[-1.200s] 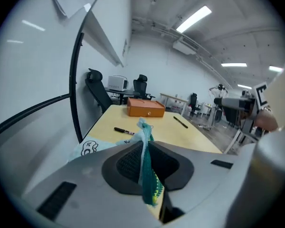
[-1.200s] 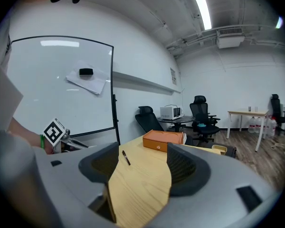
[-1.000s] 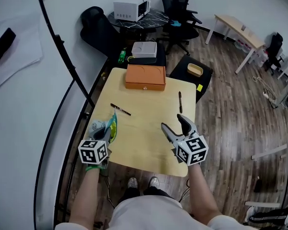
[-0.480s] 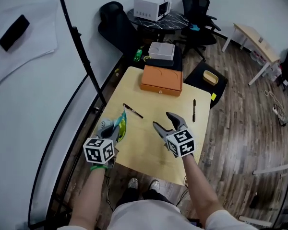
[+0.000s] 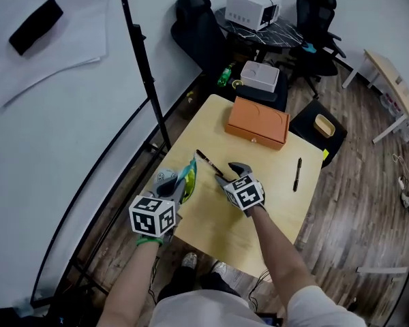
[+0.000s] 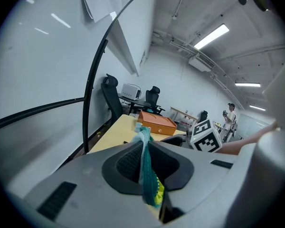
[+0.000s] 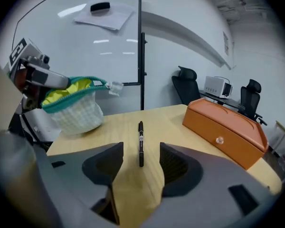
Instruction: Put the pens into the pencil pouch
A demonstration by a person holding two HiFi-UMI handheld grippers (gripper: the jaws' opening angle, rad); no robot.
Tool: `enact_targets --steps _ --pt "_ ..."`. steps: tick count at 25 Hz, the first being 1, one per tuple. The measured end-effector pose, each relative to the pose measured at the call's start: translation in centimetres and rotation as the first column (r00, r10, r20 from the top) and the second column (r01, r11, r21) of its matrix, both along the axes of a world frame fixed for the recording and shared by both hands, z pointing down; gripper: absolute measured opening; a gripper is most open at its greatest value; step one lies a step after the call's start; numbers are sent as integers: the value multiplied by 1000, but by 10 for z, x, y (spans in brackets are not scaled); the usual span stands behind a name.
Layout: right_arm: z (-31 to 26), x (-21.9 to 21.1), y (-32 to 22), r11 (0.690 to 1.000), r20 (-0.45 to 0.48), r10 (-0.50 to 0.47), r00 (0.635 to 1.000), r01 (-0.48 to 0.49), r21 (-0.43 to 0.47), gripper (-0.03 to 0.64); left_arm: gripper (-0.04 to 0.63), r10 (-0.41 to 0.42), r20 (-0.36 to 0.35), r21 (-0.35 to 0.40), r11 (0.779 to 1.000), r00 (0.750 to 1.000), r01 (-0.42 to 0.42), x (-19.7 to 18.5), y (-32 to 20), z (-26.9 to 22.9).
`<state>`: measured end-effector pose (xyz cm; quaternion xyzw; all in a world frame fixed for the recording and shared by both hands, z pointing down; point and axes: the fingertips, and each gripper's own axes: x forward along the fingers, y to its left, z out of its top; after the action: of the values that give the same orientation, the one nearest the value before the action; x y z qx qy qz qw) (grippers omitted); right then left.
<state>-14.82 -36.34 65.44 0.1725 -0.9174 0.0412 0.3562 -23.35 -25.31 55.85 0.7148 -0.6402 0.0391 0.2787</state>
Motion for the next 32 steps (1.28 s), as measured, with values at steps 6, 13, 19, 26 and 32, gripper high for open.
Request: enact_targets --steps 6,13,19,26,32 --pt "37 -15 -5 999 -125 -23 992 17 -49 195 38 -7 20 -4 1000 1000 7 -2 -4 2" --pt "48 -17 1 995 -173 -26 985 9 -98 87 38 5 30 -12 1000 1000 -4 3 -2 4" --pt "32 -9 4 996 -129 -16 992 5 -85 37 38 19 56 -16 1000 998 -18 5 -1 6" --pt "-36 27 11 1000 -41 22 999 -22 -7 37 38 40 72 -23 999 997 -38 14 -4 11" --pt "-94 60 37 997 64 50 997 -54 58 37 38 63 83 -24 998 995 -62 22 -3 12"
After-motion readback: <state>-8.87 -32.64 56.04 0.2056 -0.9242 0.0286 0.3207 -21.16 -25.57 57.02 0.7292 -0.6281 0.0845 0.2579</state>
